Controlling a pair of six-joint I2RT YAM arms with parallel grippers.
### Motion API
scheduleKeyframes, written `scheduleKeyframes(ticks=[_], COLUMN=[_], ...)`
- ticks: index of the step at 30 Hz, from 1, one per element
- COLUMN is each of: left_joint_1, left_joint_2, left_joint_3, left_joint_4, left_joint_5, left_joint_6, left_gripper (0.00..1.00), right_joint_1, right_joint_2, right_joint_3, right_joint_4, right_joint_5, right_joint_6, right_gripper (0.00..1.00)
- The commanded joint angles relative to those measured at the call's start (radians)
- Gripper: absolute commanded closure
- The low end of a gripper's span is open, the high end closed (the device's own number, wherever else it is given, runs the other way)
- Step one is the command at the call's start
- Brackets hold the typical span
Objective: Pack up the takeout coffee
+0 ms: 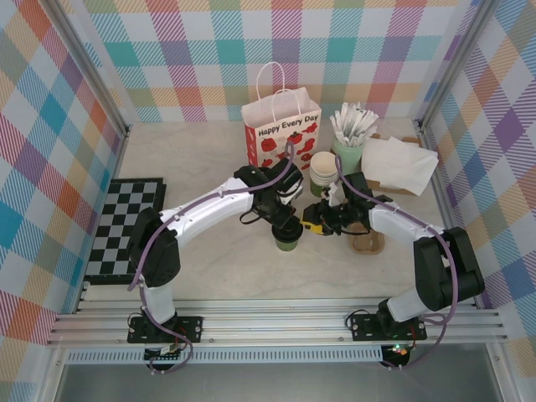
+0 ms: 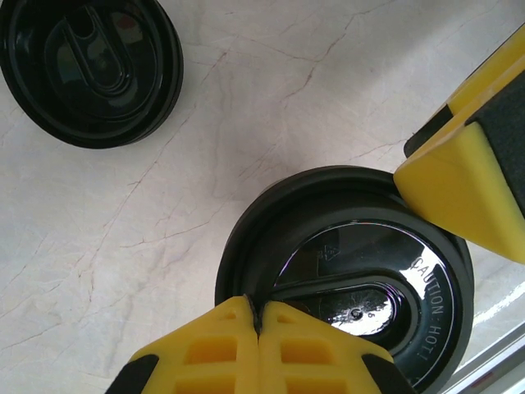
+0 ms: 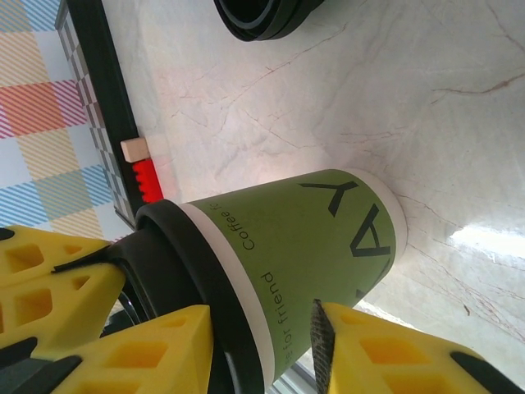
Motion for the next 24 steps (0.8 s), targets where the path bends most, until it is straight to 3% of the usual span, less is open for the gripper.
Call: scheduleKeyframes(ticks=[1,6,11,14,21,24], left_joint_1=[-0.002,-0.001,-0.001,-0.004,-0.004,-0.004], left_joint_2=[0.003,-0.012,-0.001,0.013,0.046,0.060], left_joint_3=[-0.024,0.073,0.078,0.075,0.130,0.119], left_joint_4=[-0.019,-0.145,-0.145,-0.143,-0.273,-0.279], left_joint_5=[-0.047,-0.254,-0.202,-0.182,-0.281,-0.263], left_joint_6=[-0.103,-0.432,-0.696,-0.797,-1.062,-1.122], left_gripper=[1.00,1.00,1.00,1.00,1.00,1.00], right_joint_1=[0.015,0.015,0.047,0.124,0.265,0.280], right_joint_2=[0.001,-0.131,-0.206,-0.213,-0.271,-0.248], right_joint_3=[-0.013,0.003,-0.150,-0.190,-0.308,-0.329], right_joint_4=[-0.022,0.079,0.350,0.415,0.574,0.623], right_joint_5=[0.042,0.135,0.170,0.226,0.483,0.460], right_joint_6=[-0.002,0.084,0.250,0.262,0.373,0.355], right_gripper=[0.56,0.38,0.25,0.22,0.21,0.23])
